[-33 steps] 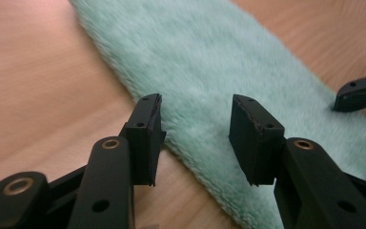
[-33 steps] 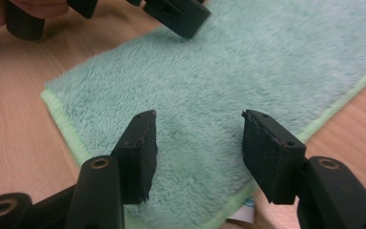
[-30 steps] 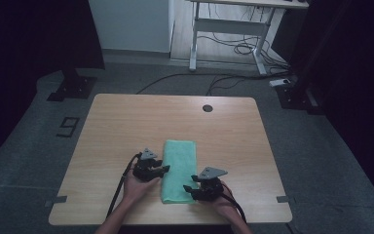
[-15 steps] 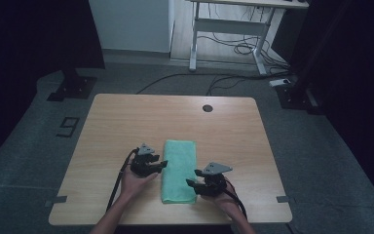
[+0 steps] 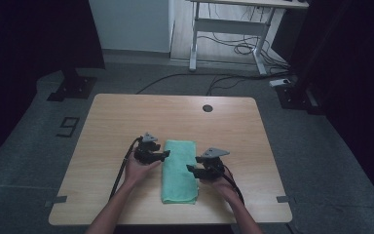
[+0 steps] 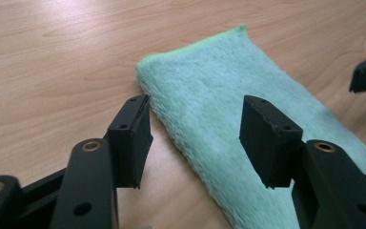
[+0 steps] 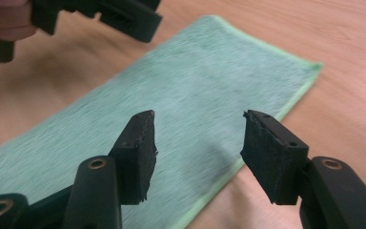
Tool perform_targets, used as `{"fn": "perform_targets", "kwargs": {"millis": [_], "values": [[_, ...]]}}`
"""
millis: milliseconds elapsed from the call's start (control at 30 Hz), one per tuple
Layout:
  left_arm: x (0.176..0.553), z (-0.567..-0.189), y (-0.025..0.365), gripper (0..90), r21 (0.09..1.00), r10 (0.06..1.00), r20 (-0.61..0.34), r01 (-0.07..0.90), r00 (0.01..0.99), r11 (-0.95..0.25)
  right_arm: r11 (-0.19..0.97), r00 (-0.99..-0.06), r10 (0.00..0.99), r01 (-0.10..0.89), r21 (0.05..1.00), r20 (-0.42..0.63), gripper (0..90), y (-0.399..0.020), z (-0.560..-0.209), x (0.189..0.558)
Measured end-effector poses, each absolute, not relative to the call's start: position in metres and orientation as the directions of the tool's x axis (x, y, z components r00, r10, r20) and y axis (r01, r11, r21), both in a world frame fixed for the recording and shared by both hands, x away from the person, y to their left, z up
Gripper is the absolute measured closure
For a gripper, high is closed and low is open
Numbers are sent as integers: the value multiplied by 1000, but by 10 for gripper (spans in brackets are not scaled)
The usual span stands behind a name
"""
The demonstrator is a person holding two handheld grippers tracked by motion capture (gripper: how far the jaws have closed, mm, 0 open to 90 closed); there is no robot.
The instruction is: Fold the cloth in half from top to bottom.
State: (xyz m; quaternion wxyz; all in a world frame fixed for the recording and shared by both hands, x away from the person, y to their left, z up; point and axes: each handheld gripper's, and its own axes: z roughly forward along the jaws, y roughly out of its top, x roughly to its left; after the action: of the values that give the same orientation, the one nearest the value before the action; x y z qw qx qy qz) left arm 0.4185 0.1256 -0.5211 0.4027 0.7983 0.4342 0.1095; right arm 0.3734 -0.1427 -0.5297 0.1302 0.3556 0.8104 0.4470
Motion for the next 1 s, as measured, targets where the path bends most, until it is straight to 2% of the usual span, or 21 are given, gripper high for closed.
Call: {"fn": "perform_targets", "kwargs": {"millis": [333, 667, 1000], "values": [[444, -526, 121, 461, 719, 797, -171, 627, 579, -301, 309, -666, 733, 507, 805, 138, 417, -148, -534, 419], [460, -528, 117, 482, 694, 814, -156, 649, 559, -312, 306, -636, 758, 541, 783, 143, 463, -139, -540, 455], [464, -536, 112, 534, 681, 809, -161, 657, 566, -324, 319, -618, 773, 571, 757, 140, 498, -134, -546, 474]]}}
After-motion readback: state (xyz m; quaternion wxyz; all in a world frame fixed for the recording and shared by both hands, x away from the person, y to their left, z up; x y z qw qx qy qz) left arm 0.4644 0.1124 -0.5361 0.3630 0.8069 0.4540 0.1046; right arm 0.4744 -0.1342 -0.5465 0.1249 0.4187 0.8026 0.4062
